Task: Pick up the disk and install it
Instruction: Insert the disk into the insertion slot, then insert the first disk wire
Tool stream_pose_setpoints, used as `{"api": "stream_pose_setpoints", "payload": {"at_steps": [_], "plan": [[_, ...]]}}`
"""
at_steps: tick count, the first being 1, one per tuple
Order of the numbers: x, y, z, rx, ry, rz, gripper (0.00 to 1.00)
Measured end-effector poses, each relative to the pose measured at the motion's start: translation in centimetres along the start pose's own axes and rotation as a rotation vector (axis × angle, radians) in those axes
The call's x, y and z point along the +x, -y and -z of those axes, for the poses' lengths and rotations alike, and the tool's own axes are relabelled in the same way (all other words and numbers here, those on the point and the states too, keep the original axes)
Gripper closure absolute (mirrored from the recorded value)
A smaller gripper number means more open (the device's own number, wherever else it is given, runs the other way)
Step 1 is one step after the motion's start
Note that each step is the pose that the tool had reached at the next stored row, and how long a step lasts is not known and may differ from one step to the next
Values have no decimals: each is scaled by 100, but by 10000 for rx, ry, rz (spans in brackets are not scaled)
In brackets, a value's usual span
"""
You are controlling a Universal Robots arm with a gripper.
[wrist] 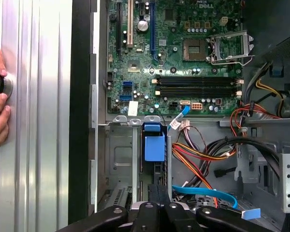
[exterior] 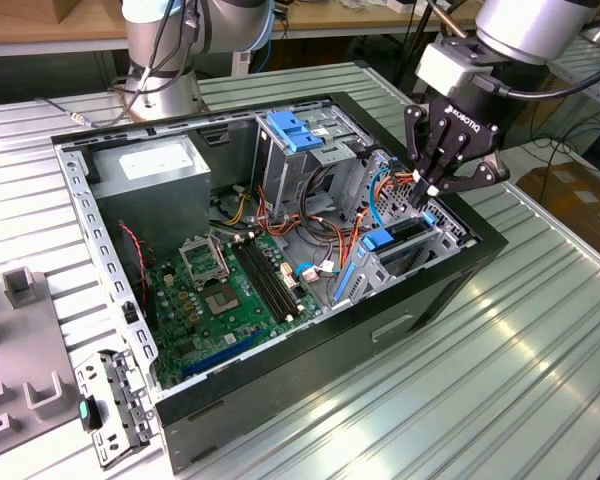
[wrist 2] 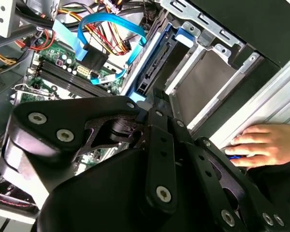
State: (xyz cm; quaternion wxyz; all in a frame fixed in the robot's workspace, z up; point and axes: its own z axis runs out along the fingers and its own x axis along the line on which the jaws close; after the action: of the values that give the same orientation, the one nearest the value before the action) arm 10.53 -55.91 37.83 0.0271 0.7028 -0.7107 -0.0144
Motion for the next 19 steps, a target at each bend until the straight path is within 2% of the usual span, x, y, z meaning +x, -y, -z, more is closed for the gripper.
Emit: {"api": "stream_pose_setpoints", "payload": {"at_steps": [19], "plan": [[0,1,-10,87,0,-2,89]]}}
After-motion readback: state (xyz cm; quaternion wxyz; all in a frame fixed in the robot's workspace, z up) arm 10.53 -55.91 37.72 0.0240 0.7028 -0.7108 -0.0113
